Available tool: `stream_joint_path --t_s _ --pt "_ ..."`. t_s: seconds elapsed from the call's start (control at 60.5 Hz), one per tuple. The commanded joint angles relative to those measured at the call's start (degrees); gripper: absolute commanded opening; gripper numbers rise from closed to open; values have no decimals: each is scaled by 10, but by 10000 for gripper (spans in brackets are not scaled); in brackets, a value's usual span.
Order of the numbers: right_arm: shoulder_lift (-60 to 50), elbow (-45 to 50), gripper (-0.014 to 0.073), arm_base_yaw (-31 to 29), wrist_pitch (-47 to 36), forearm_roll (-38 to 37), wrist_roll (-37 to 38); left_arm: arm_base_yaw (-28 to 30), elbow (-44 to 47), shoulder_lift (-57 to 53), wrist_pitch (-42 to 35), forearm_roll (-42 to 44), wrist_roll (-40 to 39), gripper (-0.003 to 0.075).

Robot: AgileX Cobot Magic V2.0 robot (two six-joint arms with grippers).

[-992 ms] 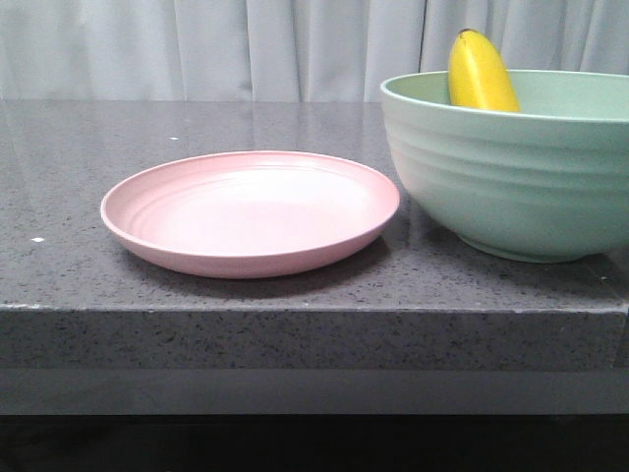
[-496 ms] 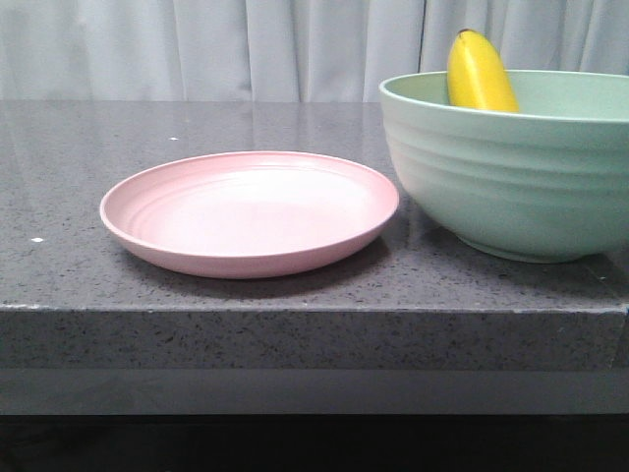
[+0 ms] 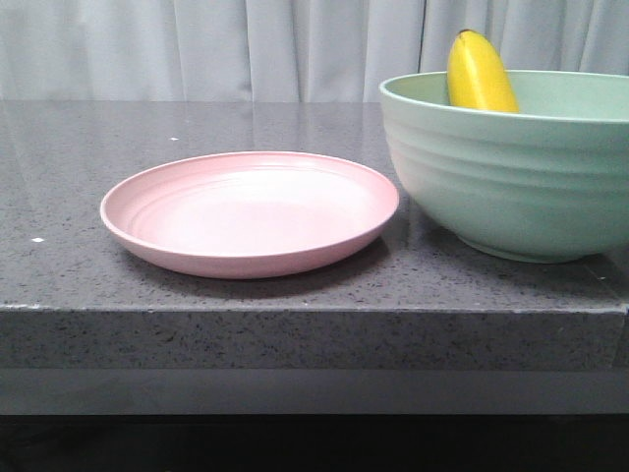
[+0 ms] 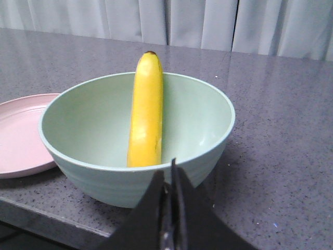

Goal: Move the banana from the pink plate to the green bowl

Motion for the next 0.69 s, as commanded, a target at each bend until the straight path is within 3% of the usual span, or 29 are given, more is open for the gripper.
stream_joint_path --t_s 0.0,0.215,0.331,0.447,0.678 --pt "0 7 -58 -7 -75 -21 12 0 1 -10 -49 -5 -2 -20" --pt "-60 124 -58 -69 -187 -37 64 0 1 -10 -49 -5 -2 -20" --pt "-91 179 -58 -102 -189 -37 64 0 1 -10 -49 -5 -2 -20" --pt "-90 177 -58 -109 -125 -38 63 0 1 -10 -49 -5 -2 -20" --pt "-90 177 -58 -109 -106 -37 63 0 1 -10 -49 -5 -2 -20"
